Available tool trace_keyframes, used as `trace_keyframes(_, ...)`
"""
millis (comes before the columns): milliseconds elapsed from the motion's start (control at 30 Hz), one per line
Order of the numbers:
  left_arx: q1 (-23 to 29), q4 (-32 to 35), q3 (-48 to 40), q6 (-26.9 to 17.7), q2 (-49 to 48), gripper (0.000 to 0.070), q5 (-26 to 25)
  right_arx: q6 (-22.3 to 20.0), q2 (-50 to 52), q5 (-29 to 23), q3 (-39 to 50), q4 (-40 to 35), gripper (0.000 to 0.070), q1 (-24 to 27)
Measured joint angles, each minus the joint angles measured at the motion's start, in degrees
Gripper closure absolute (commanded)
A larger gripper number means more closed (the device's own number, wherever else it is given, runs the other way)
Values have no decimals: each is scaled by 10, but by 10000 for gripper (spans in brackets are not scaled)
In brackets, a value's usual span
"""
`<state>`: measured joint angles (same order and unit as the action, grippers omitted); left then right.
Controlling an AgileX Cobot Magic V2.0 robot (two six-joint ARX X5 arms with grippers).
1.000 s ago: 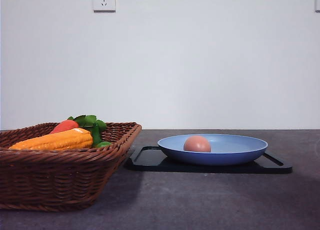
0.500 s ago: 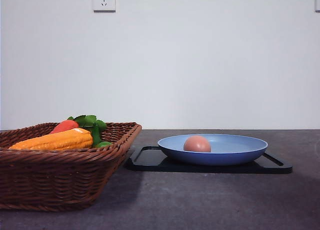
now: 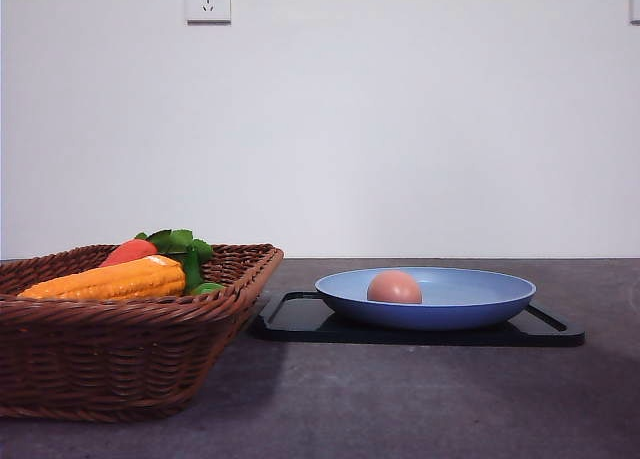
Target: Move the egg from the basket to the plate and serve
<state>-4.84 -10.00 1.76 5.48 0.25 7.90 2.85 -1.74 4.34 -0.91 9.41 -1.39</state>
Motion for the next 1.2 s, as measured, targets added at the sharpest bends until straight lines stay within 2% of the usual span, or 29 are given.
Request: trace_keyframes(1200,0,0,0,0,0,700,0,0,0,0,0,0,700,0)
